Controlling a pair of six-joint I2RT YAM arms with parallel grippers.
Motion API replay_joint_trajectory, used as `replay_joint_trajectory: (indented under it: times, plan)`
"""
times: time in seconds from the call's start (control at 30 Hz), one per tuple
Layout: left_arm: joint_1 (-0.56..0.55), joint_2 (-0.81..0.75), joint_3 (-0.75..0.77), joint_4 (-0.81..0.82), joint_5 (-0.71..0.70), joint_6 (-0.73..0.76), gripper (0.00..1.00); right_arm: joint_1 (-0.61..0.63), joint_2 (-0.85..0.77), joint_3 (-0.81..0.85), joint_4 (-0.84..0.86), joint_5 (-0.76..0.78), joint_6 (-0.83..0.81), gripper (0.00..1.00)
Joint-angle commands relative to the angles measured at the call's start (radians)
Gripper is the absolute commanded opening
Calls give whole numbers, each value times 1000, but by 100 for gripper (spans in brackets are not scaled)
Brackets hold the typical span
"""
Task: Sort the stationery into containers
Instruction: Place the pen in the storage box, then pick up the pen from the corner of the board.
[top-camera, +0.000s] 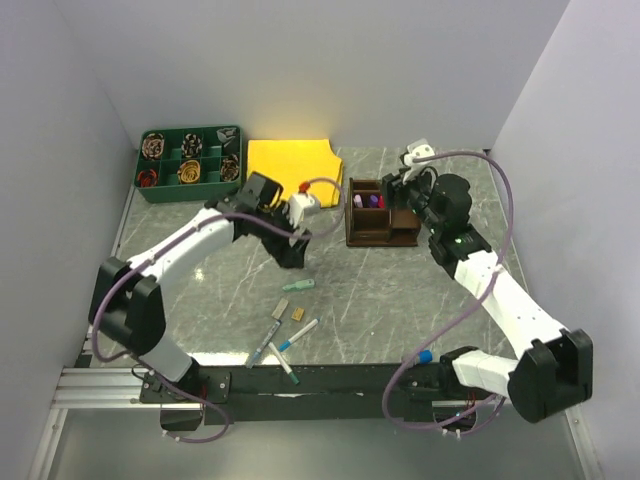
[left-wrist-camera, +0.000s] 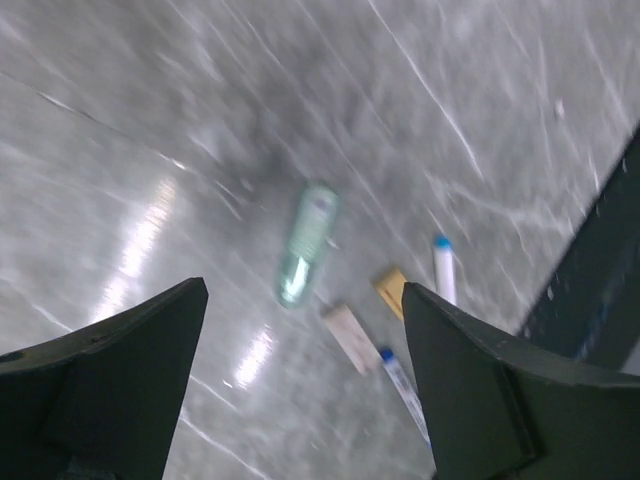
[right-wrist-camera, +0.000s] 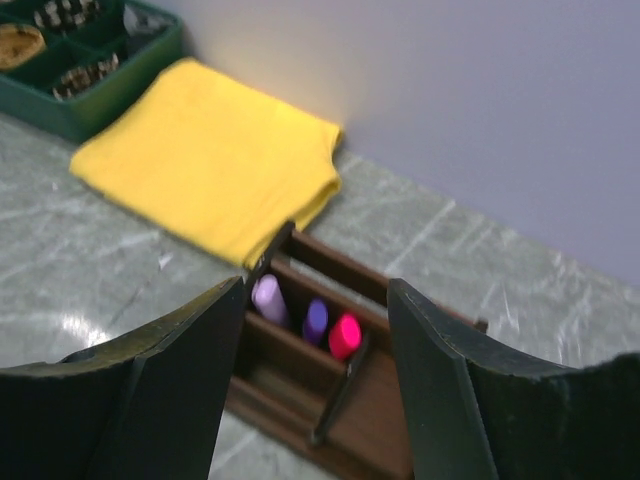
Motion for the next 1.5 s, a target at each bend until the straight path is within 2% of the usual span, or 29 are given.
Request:
replay_joint_trajectory:
  times: [0.0,0.17,0.27,0.3,0.33,0.4,0.5,0.57,0.6,0.73,0.97,1.47]
  plan:
    - [-25,-107,-96,-96,-41,59,84,-3,-89,37,-256,30,-33,67]
    - [12,-189,-150,-59,-142,17,84,9,-117,56,-613,-384,-320,64]
    - [203,-164,-124,-10,-135,-21,84,70,-43,101,-804,-475,-491,64]
    - [333,-146,-102,-6,-119,-44,85,95,-19,142,-852,-486,-540,64]
    - [392,-120,-76,-3,-102,-68,86,159,39,162,-888,-484,-623,64]
    - [531,-62,-6,7,-38,-131,87,236,93,193,-922,-448,-674,65]
    - [630,-71,-16,108,-7,-217,88,397,217,237,-910,-370,-745,64]
    - [647,-101,-57,169,-18,-239,89,511,329,286,-908,-328,-778,61]
    - [656,-107,-67,180,-24,-243,89,544,366,305,-919,-291,-789,56]
    - [692,-164,-127,229,-9,-262,90,675,500,359,-922,-283,-799,54]
    - [733,-230,-217,275,-13,-297,92,745,606,437,-893,-279,-834,54]
    - [742,-238,-194,287,-24,-283,93,871,695,435,-855,-236,-759,47]
